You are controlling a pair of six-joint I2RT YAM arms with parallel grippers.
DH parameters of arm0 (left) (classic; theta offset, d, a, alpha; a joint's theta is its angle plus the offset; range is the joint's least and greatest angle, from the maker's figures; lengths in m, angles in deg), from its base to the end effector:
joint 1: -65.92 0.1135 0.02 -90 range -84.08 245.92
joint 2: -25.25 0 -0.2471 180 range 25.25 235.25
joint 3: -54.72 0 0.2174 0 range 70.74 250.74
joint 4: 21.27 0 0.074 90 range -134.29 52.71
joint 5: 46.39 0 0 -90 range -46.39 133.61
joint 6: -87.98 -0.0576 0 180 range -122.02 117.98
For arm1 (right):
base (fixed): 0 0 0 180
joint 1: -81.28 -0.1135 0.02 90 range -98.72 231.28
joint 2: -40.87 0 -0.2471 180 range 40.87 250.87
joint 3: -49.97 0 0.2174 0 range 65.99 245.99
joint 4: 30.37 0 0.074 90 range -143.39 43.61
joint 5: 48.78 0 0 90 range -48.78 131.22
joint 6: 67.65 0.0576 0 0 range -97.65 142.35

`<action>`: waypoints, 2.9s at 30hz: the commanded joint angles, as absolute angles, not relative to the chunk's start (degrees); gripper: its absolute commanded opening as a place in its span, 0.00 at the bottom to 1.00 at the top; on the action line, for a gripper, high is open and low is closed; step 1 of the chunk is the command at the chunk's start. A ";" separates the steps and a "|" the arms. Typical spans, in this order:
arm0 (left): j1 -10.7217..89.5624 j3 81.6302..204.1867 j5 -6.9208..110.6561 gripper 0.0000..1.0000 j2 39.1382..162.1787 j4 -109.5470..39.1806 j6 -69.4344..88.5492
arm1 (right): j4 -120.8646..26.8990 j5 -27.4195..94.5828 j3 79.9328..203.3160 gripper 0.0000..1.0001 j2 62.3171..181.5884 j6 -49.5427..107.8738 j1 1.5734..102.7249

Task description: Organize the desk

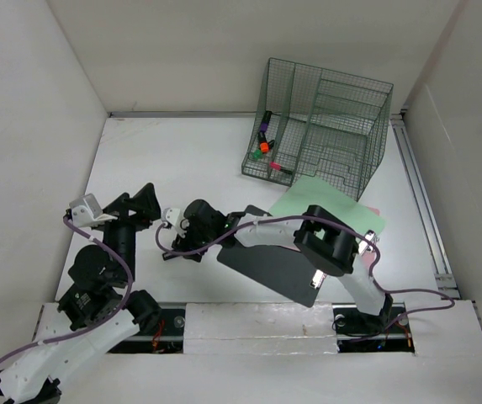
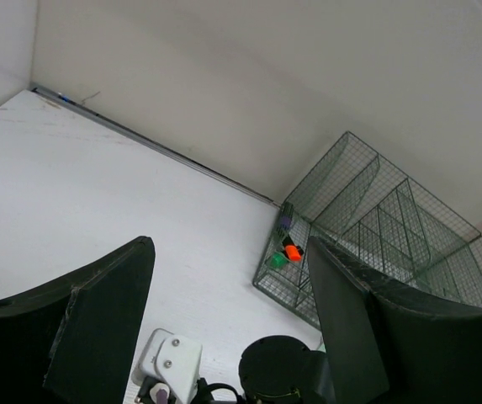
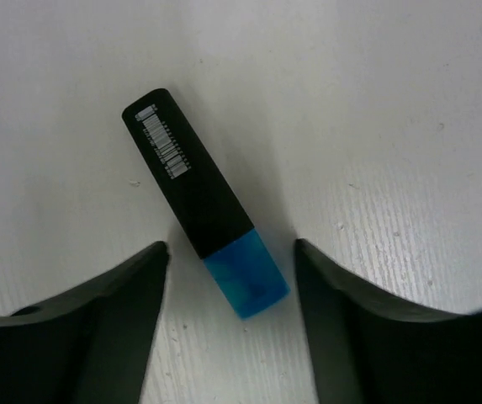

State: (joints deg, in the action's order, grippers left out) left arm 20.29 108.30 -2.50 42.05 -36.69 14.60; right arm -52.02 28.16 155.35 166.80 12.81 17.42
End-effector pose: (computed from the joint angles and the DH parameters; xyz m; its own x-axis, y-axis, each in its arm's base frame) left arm 0.0742 -0.0165 0.3566 0.2366 -0.5254 -0.8173 0.0980 0.8498 -0.5179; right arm 0.1932 0.4231 0.1499 -0.1347 -0.6409 -0.7557 -0.9842 0.1751 0.0269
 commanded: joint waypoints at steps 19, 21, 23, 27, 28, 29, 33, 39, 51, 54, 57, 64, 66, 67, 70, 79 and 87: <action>20.39 108.36 -0.78 0.68 42.39 -34.30 14.33 | -33.56 43.31 142.55 0.10 153.38 27.24 23.35; 20.39 108.53 0.89 0.68 42.83 -34.39 14.15 | -31.09 48.15 142.28 0.10 151.53 30.26 26.43; 20.39 108.62 4.39 0.68 43.97 -34.04 13.63 | -29.00 53.50 142.36 0.10 150.65 36.48 28.71; 20.39 109.85 7.83 0.68 46.61 -34.91 13.53 | -28.02 63.00 146.14 0.07 150.56 46.94 36.51; 20.39 109.94 9.14 0.68 46.96 -35.17 13.53 | -28.02 63.80 148.50 0.07 151.78 50.09 37.76; 20.39 109.94 9.50 0.68 46.96 -35.09 13.53 | -28.45 64.59 149.91 0.06 152.40 51.26 38.90; 20.39 109.76 9.77 0.69 45.91 -35.00 13.27 | -30.04 69.78 156.24 0.06 156.00 56.18 43.64; 20.39 109.50 9.94 0.69 44.94 -34.74 13.18 | -35.13 70.58 164.77 0.08 160.84 57.42 47.17; 20.39 109.24 10.21 0.69 44.94 -34.47 13.01 | -34.53 75.59 165.31 0.11 162.51 57.95 48.58; 20.39 109.24 10.03 0.69 45.11 -34.12 12.92 | -36.01 76.20 166.36 0.24 163.21 57.95 48.58; 20.39 109.41 10.12 0.69 45.55 -34.30 12.92 | -35.93 76.20 166.10 0.47 163.22 57.95 48.58; 20.39 109.50 10.12 0.69 46.08 -34.39 12.92 | -35.31 75.24 165.66 0.59 162.87 57.25 48.58; 20.39 109.41 9.86 0.69 46.26 -34.12 12.83 | -34.26 74.54 164.70 0.60 161.82 56.54 48.58; 20.39 109.41 9.86 0.69 46.35 -34.12 12.83 | -34.26 74.53 164.69 0.60 161.81 56.54 48.58; 20.39 109.59 10.47 0.69 46.78 -34.30 12.83 | -31.28 71.38 162.07 0.59 159.62 54.62 48.05; 20.39 110.38 12.84 0.68 51.69 -34.91 12.83 | -28.29 65.12 154.17 0.00 145.68 46.54 42.88; 20.39 112.04 15.73 0.65 60.83 -36.67 13.44 | -28.28 68.20 139.57 0.01 129.48 42.83 40.76</action>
State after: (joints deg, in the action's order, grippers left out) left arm 20.29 108.67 13.35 57.37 -36.97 13.49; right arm -30.55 66.22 144.25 134.80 45.51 40.37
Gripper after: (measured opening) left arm 0.657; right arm 0.013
